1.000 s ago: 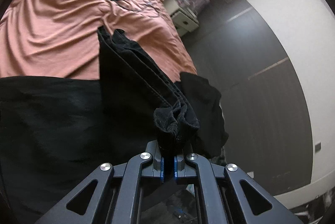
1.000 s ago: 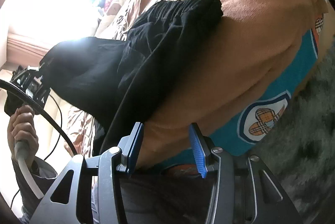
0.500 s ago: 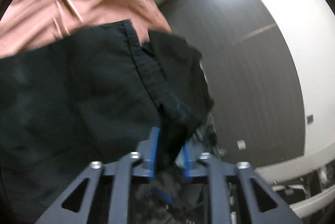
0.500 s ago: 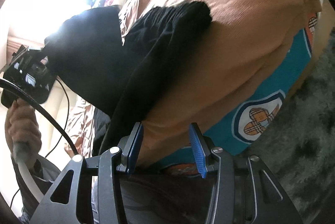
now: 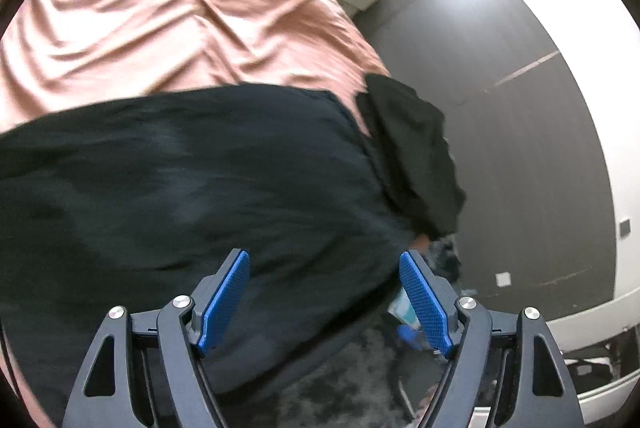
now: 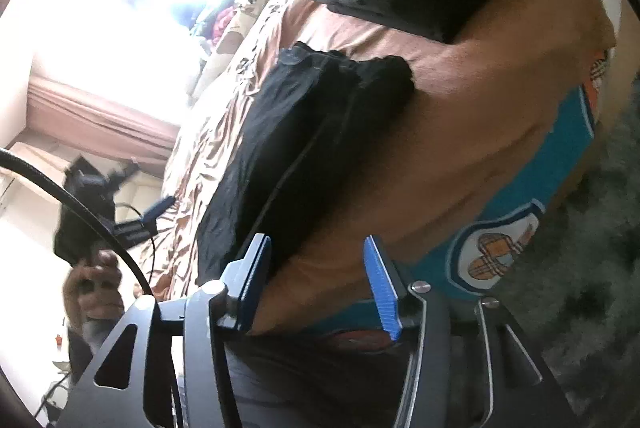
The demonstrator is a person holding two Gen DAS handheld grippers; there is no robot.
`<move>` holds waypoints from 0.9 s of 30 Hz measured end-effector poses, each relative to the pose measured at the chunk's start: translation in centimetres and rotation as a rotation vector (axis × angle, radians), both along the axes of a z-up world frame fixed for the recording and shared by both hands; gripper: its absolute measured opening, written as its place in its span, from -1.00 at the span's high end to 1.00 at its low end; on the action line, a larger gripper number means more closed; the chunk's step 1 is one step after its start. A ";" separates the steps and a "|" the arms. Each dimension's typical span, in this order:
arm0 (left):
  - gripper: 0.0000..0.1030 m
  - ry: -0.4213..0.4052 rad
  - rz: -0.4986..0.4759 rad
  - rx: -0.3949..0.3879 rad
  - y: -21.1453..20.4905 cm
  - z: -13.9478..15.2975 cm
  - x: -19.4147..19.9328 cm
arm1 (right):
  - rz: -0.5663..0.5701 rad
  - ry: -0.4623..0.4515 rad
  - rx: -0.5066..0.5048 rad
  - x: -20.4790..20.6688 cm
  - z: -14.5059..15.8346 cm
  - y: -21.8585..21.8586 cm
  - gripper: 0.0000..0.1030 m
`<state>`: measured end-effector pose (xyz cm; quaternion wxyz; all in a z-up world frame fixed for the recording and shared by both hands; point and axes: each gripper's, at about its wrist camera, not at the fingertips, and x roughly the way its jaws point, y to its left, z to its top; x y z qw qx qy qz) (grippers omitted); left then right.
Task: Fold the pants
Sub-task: 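Move the left gripper to the folded pants edge and close it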
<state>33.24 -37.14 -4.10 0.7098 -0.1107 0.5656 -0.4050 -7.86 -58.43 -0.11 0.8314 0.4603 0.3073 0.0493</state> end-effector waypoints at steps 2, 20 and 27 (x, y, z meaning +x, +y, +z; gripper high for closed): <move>-0.54 -0.017 0.035 0.018 2.5 -0.2 1.0 | 0.007 -0.016 0.004 0.4 0.3 0.2 -0.41; -0.53 0.044 0.290 0.072 19.5 -6.0 7.8 | 0.013 0.047 0.021 6.6 0.4 0.4 -0.46; -0.45 0.098 0.328 0.094 21.4 -9.3 9.6 | -0.009 0.062 0.037 8.2 -0.9 0.7 -0.46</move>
